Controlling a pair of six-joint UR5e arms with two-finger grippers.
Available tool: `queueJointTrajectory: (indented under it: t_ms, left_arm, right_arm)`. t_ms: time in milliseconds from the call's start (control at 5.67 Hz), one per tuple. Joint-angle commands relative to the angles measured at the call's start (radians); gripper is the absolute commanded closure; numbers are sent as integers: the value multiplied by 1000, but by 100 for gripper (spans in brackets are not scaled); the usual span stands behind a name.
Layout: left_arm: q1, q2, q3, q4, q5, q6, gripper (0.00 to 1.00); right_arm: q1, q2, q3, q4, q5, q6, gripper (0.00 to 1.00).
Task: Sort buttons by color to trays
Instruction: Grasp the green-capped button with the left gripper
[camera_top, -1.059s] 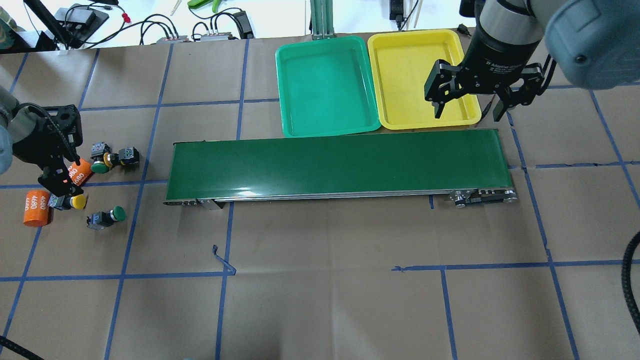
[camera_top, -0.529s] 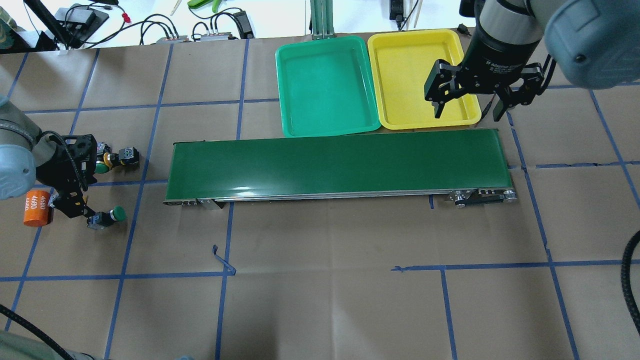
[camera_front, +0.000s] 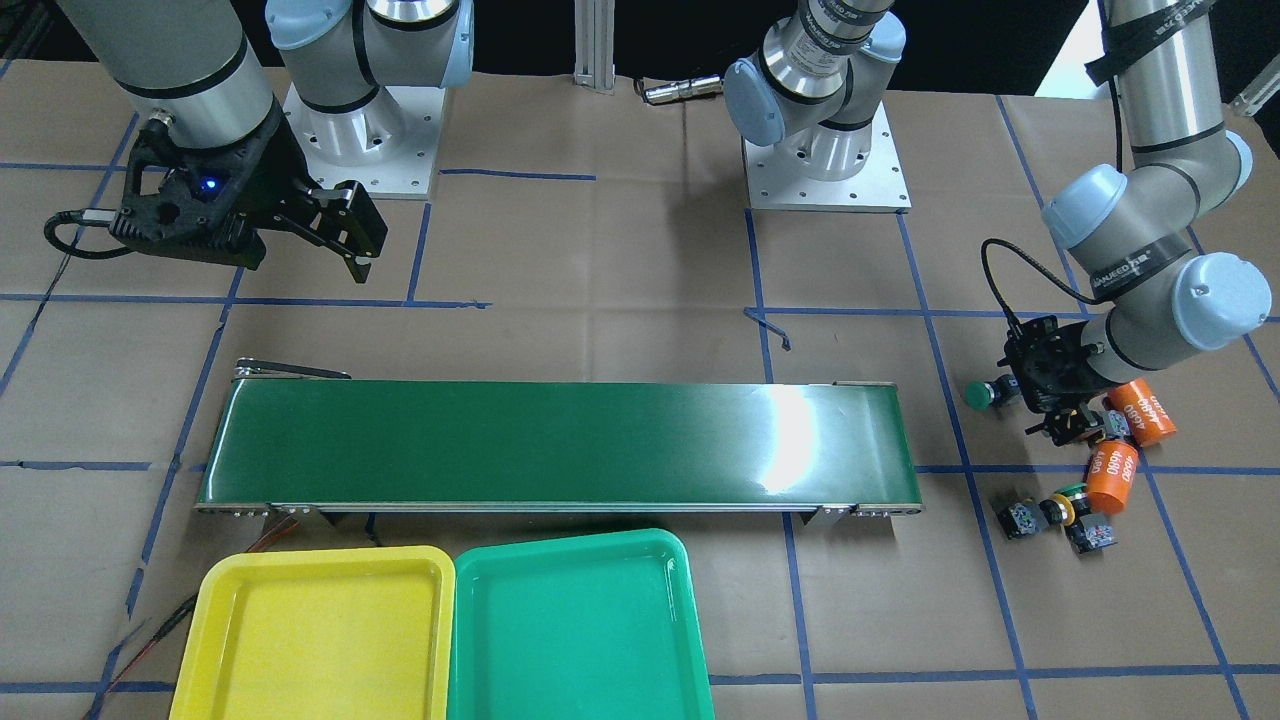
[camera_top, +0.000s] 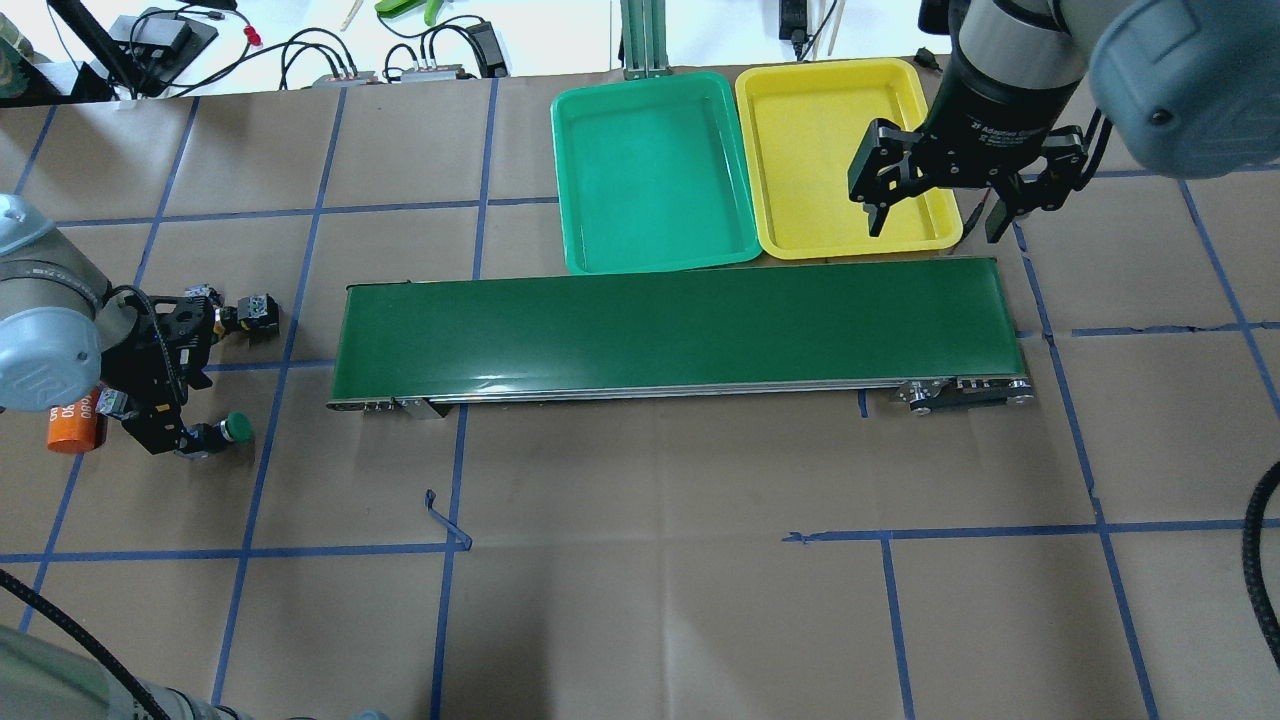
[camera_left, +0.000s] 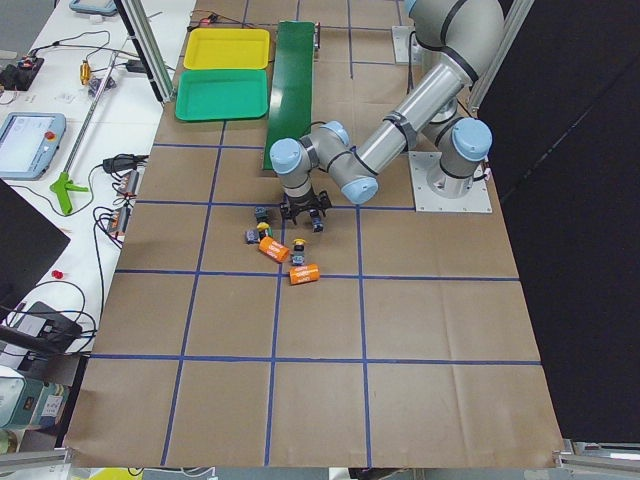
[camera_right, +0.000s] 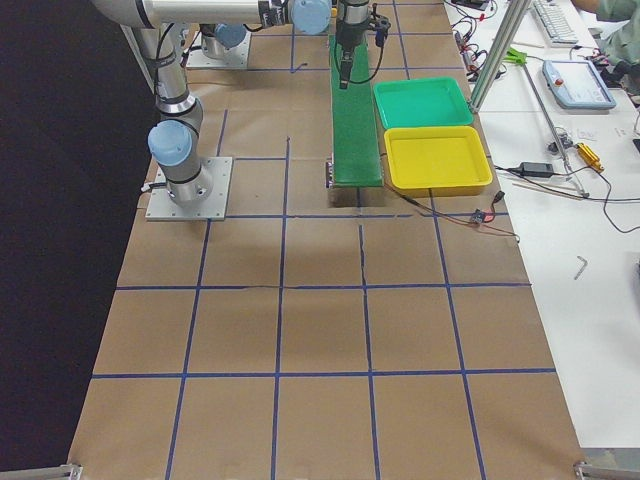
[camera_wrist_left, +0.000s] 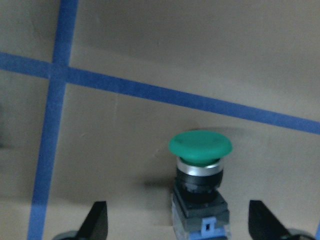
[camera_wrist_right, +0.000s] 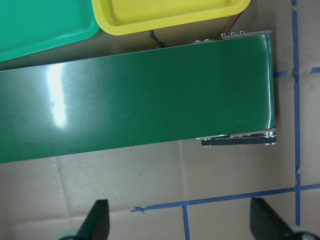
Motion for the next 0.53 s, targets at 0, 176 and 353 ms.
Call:
queueJointTrajectory:
  t_ms: [0, 176, 353]
  left_arm:
    - [21, 6, -44, 20, 3, 12, 3]
    - [47, 3, -44, 29, 0, 58, 34]
    - [44, 10, -42, 40, 0, 67, 70]
  right_arm:
    - [0, -1, 0, 0, 0, 0, 0]
    - [0, 0, 0, 0, -1, -2, 0]
    - [0, 0, 0, 0, -2, -2, 0]
